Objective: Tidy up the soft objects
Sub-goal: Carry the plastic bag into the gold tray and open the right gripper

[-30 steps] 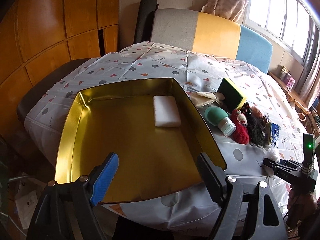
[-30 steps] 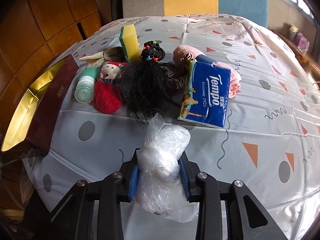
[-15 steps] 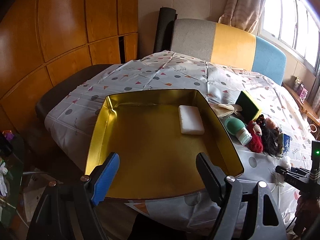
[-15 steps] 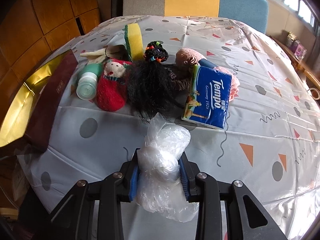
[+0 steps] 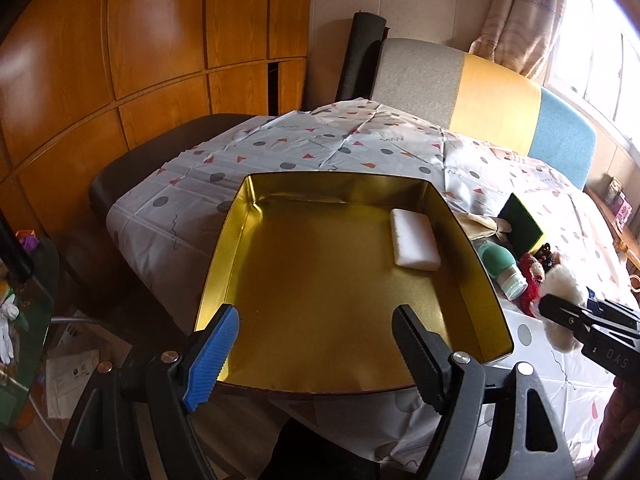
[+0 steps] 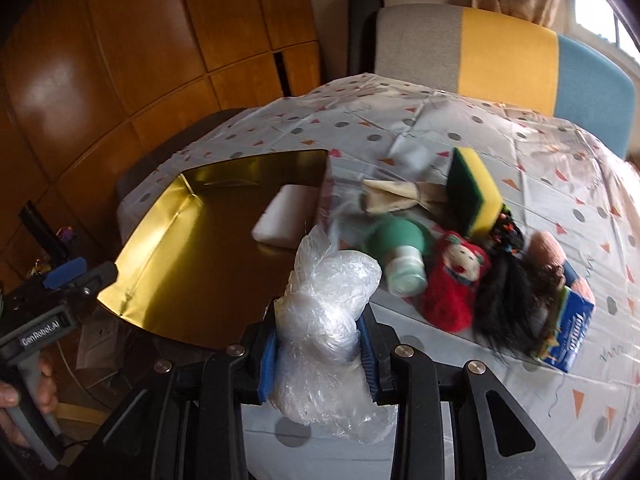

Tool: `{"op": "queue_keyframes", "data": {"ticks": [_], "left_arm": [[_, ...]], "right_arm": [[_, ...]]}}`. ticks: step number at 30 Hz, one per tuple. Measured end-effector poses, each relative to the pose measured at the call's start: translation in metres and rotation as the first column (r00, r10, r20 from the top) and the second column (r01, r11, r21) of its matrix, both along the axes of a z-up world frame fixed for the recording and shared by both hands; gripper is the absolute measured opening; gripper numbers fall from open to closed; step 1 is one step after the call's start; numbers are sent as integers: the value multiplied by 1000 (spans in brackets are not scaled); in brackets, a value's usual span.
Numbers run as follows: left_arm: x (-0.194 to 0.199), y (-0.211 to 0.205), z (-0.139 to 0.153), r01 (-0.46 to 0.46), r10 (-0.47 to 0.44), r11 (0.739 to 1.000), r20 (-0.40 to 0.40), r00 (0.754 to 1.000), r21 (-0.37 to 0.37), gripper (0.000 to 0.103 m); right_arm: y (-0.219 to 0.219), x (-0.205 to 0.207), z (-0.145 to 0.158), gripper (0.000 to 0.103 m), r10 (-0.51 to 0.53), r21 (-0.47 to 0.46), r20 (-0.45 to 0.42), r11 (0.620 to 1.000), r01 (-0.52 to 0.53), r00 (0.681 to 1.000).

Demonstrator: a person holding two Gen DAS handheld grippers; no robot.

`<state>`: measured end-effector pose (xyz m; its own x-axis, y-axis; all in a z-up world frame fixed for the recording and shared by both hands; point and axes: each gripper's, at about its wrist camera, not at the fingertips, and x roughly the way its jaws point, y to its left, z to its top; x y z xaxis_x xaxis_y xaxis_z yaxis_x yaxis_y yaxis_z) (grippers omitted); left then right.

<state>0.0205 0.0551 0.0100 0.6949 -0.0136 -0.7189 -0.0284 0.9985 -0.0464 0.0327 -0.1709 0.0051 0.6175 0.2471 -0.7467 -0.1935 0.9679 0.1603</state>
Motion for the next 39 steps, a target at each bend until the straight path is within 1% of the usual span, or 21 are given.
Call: {"op": "queue_keyframes", "data": {"ticks": [4,9,13,21,22,27,28,29,32,34,39], "left_arm": [[2,6,-2,-16,16,1000,-3,1000,0,80],[3,12,-5,-29,29,1000,-10,1000,-6,80],[4,15,-7,-34,33,999,-18,999,-9,80],[7,18,-10,-42,42,999,-33,999,-9,80],[7,19,-11,-43,43,999,-33,999,-9,80],[7,22,-12,-50,49,999,-39,998,-14,80],[7,22,-13,-51,50,999,-40,998,-14,80],[7,23,-13,-51,51,999,-40,998,-13,80],[6,23,-12,-49,48,999,-37,998,-13,80],[5,22,-11,-47,47,999,-33,998,-9,80],[2,20,-10,-39,39,999,-30,999,-6,80]], "right_arm": [[32,16,1,35,75,-17,-2,997,-75,997],[57,34,-6,35,125,-48,-25,991,-126,992],[67,46,-15,35,134,-62,-56,989,-137,989],[78,75,-34,37,128,-151,-114,978,-145,985],[80,78,-36,39,129,-162,-119,976,-148,984],[86,92,-49,40,129,-217,-144,963,-159,981],[87,93,-51,43,127,-223,-144,962,-158,981],[87,94,-52,49,124,-228,-143,961,-154,982],[86,95,-52,59,110,-221,-134,965,-138,985],[84,93,-51,63,106,-210,-127,969,-132,986],[77,86,-41,65,87,-175,-96,979,-103,992]]}}
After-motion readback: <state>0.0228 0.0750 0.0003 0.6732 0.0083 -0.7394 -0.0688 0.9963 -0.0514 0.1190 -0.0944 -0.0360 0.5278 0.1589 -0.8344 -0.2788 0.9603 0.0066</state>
